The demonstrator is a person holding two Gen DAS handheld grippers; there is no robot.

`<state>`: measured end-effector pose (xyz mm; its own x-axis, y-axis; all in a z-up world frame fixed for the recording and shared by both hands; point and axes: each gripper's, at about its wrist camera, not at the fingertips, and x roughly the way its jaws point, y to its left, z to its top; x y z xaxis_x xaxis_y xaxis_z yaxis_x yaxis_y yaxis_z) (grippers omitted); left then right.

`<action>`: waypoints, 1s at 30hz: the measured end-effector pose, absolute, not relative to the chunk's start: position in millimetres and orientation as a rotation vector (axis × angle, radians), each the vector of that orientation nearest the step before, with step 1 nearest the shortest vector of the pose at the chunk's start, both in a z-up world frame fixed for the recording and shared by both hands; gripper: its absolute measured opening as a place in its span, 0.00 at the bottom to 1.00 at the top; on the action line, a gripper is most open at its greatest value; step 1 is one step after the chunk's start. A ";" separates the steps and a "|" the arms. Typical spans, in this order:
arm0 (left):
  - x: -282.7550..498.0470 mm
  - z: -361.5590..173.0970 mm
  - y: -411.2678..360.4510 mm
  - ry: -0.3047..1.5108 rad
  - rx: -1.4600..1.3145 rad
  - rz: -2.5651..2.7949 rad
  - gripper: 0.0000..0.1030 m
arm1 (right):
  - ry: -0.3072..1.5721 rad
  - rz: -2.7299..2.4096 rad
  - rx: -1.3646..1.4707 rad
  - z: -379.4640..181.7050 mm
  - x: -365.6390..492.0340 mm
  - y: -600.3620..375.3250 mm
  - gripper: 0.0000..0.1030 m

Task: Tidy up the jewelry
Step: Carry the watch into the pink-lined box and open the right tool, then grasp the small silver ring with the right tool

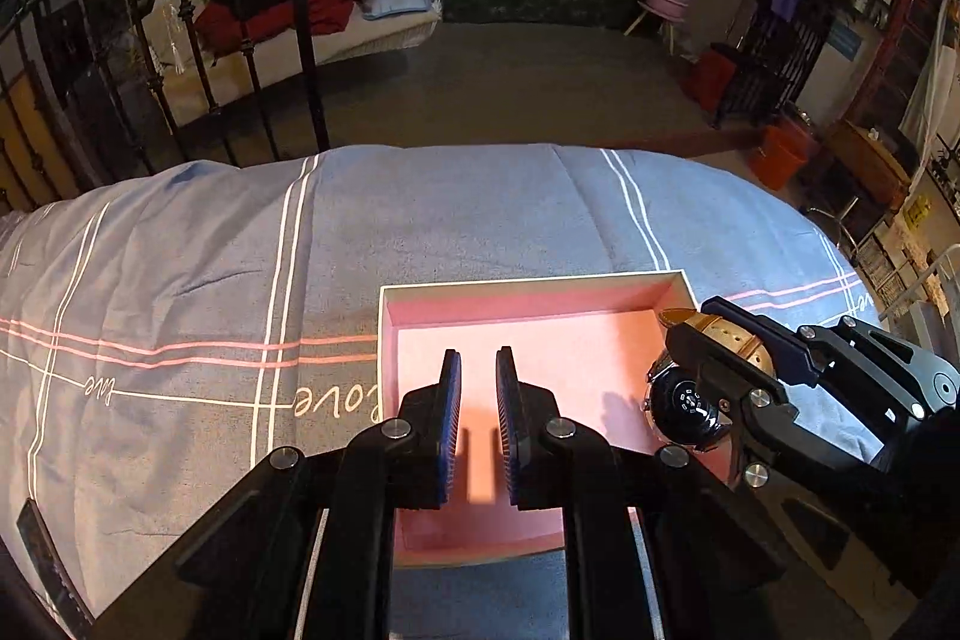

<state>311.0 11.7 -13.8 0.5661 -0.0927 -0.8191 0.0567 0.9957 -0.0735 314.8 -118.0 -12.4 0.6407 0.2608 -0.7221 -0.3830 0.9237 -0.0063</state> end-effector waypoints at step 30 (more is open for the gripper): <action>100.8 -95.8 10.4 1.035 -0.033 -0.113 0.94 | 0.946 0.321 -0.042 -91.8 96.3 -185.3 0.88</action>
